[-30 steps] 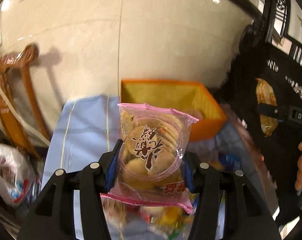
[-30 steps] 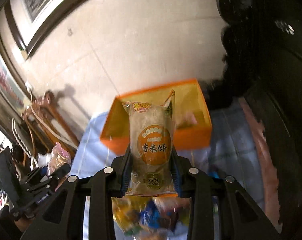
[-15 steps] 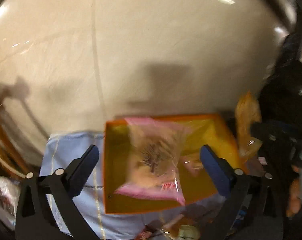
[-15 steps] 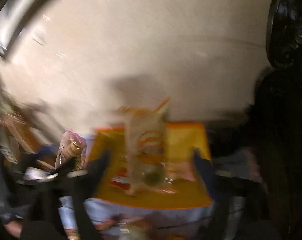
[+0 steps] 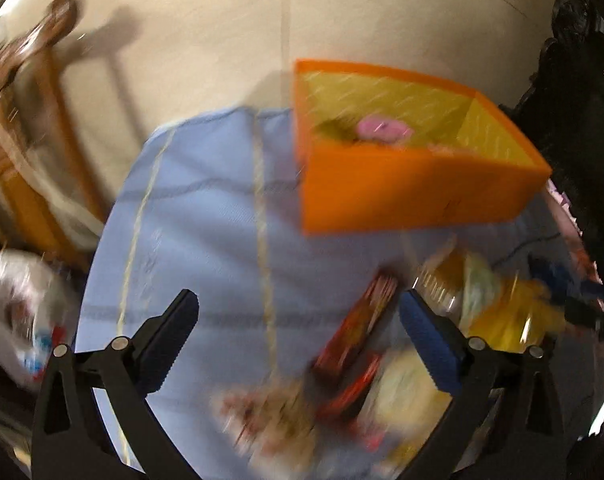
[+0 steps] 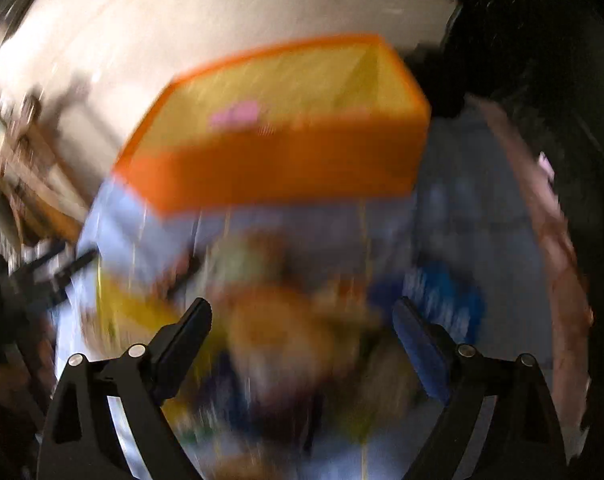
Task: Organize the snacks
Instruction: 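Carry cookie bag into orange box with left tool while right tool drops rice cake pack in, then grasp white bun bag with left tool while right tool grasps barcoded bread pack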
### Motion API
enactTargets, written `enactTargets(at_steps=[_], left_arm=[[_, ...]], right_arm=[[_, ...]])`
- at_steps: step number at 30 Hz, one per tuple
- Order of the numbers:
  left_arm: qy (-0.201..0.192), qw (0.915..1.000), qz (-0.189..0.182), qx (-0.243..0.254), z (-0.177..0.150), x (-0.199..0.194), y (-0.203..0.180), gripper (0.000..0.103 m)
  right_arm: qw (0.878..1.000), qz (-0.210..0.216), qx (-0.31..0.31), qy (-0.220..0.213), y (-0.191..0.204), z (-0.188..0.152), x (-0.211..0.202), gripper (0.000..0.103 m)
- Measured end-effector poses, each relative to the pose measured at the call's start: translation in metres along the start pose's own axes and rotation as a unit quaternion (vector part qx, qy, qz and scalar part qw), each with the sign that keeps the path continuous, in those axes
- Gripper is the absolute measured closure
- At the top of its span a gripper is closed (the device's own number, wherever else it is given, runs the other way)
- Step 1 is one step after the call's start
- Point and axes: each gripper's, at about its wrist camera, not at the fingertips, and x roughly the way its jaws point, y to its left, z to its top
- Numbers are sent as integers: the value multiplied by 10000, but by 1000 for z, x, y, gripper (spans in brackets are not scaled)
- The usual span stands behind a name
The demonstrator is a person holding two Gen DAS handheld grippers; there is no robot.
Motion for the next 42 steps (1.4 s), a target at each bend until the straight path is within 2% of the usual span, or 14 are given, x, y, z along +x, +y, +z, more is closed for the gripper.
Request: enactTargets(at_steps=[3, 7, 11, 15, 18, 20, 22, 23, 24, 25, 27, 33, 38, 42], left_arm=[[217, 9996, 189, -31, -37, -2, 13, 5], [399, 9985, 373, 18, -73, 0, 19, 5], [423, 9975, 550, 161, -86, 6, 10, 5], [407, 9968, 664, 201, -91, 15, 4, 5], [568, 9946, 833, 245, -97, 32, 1, 5], [719, 9931, 893, 227, -103, 42, 3, 5], [650, 9947, 789, 96, -107, 43, 7, 9], [644, 9959, 632, 56, -108, 43, 8, 23], [620, 9974, 370, 80, -108, 41, 7, 44], [591, 9977, 261, 191, -107, 39, 4, 50], [558, 9970, 272, 467, -107, 38, -4, 59], [466, 9984, -119, 295, -112, 21, -1, 62], [347, 9987, -201, 326, -118, -3, 2, 63], [66, 9992, -293, 260, -111, -35, -2, 63]], right_arm=[[9979, 382, -432, 303, 12, -38, -1, 11], [9918, 812, -695, 695, 21, -68, 4, 11], [9841, 964, -1074, 1038, 39, -96, 13, 11], [9797, 746, -1516, 1082, 64, -109, 18, 11], [9761, 338, -1874, 1048, 81, -121, 30, 11], [9734, 44, -2073, 970, 92, -125, 37, 14], [9728, -11, -2132, 906, 98, -128, 36, 27], [9737, 2, -2095, 894, 99, -129, 36, 28], [9751, 15, -2034, 889, 98, -129, 34, 29], [9760, 2, -1987, 889, 98, -129, 34, 30], [9786, 13, -1862, 881, 92, -127, 32, 31], [9821, 210, -1761, 639, 88, -122, 9, 32], [9870, 235, -1554, 350, 68, -111, -18, 32], [9906, 245, -1346, 1, 62, -97, -38, 32]])
